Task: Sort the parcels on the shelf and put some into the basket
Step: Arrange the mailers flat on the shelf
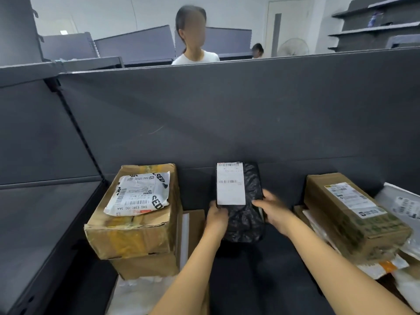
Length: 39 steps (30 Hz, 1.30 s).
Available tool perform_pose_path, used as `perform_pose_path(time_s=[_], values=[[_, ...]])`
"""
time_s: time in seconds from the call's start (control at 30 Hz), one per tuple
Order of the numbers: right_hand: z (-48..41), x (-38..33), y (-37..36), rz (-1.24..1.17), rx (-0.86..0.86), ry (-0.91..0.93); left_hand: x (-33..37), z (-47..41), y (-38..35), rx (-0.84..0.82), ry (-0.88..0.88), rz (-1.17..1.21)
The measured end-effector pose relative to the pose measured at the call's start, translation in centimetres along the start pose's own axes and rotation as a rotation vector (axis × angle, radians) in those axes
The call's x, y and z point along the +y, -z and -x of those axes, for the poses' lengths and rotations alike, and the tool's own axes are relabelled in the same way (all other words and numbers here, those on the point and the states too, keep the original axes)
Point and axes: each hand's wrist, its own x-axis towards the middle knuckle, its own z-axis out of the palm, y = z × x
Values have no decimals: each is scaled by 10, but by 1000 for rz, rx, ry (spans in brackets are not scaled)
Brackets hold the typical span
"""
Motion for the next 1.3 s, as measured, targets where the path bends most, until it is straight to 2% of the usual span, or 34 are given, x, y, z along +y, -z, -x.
perform_pose_path(time_s=[0.1,0.23,0.47,0.6,0.63,0.73,0.77,0.9,1.17,1.3], values=[[5,23,-23,27,-71,-51,-19,7,9,94,34,-193],[8,48,-61,36,-116,-109,-40,12,18,151,58,-684],[2,70,-108,22,-106,-194,-78,14,33,86,-46,-920],[-3,75,-123,131,-136,-213,-91,14,41,76,-12,-961],[-4,77,-126,215,-142,-216,-93,14,43,60,5,-964],[-10,90,-126,696,-147,-299,-99,14,47,-43,83,-966],[-10,94,-124,743,-179,-323,-101,14,48,-82,108,-977],[-3,100,-116,473,-248,-391,-106,12,48,-178,174,-1061],[-8,88,-113,342,-201,-362,-91,6,44,-45,141,-1023],[-9,91,-111,307,-157,-370,-91,6,43,-42,129,-1019]])
